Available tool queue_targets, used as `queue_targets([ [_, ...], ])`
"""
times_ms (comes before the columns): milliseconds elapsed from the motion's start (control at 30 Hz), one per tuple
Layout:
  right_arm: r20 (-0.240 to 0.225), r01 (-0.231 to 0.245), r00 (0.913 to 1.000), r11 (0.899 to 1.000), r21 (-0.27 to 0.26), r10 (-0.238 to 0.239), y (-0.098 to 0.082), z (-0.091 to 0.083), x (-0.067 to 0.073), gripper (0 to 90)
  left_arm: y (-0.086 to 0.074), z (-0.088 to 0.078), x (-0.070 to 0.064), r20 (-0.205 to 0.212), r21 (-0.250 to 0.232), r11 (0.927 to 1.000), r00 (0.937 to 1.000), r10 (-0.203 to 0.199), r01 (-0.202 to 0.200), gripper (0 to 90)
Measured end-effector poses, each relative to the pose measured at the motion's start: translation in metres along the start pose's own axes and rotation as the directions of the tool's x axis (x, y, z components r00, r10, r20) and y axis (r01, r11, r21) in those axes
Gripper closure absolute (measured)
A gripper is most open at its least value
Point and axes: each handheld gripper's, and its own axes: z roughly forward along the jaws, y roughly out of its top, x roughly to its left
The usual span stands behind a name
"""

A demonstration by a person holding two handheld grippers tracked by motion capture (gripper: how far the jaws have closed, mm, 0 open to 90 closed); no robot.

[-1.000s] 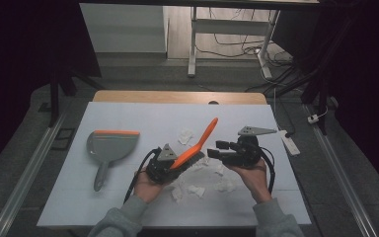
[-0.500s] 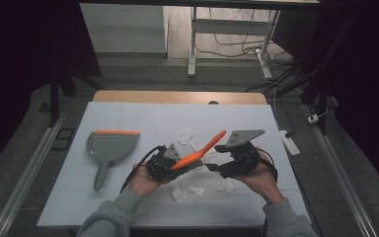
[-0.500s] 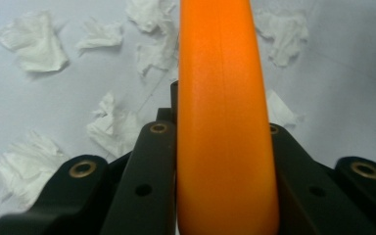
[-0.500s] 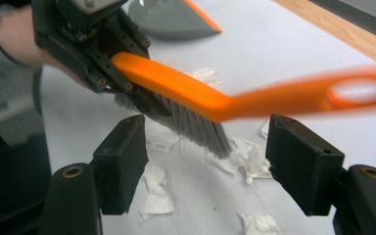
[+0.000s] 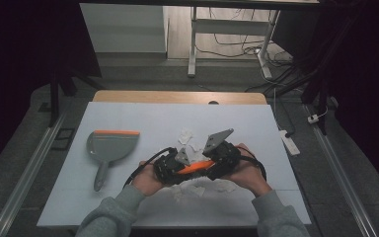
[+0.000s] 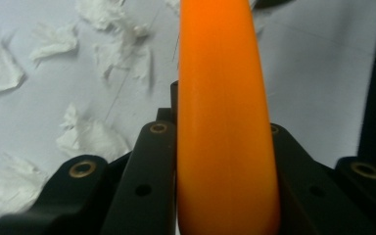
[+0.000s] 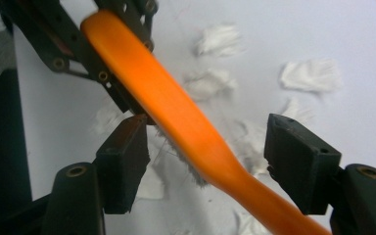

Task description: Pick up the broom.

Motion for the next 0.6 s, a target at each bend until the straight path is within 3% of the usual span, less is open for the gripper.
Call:
queue_targets([
  [100,-0.024,0.035,0.9991,0.998,0.043,-0.034,-0.002,0.004,0.001,52.4,0.003,-0.002,-0.002,0.004,0.008,0.9998,0.9998,0.02,-0.02,78.8],
  [267,-0.069,0.085,0.9944,0.994,0.074,-0.08,-0.008,0.005,0.004,61.0,0.005,-0.002,-0.003,0.04,0.015,0.9983,0.9977,0.056,-0.056,77.6],
  [367,-0.076,0.105,0.9922,0.992,0.075,-0.099,-0.012,0.003,0.007,64.7,0.005,-0.002,-0.004,0.039,-0.004,0.9977,0.997,0.067,-0.067,73.7],
  [400,-0.077,0.1,0.9925,0.992,0.072,-0.094,-0.014,0.002,0.007,66.4,0.004,-0.004,0.0,0.016,-0.019,0.9992,0.9993,0.034,-0.034,69.0],
  [433,-0.081,0.089,0.9932,0.994,0.068,-0.083,-0.016,0.001,0.007,68.0,0.004,-0.004,0.0,0.016,-0.019,0.9992,0.9993,0.034,-0.034,61.9],
  [500,-0.059,0.069,0.9961,0.996,0.05,-0.066,-0.021,-0.002,0.007,70.3,0.002,-0.011,0.003,-0.045,-0.052,0.9986,0.9989,-0.011,0.009,49.3],
  [533,-0.058,0.048,0.9972,0.998,0.03,-0.047,-0.024,-0.004,0.006,70.3,0.0,-0.015,0.006,-0.057,-0.079,0.996,0.9972,-0.048,0.043,46.5],
  [600,-0.042,0.026,0.9988,1.0,0.009,-0.026,-0.027,-0.007,0.005,70.4,-0.004,-0.023,0.007,-0.084,-0.111,0.9916,0.9936,-0.075,0.066,41.9],
])
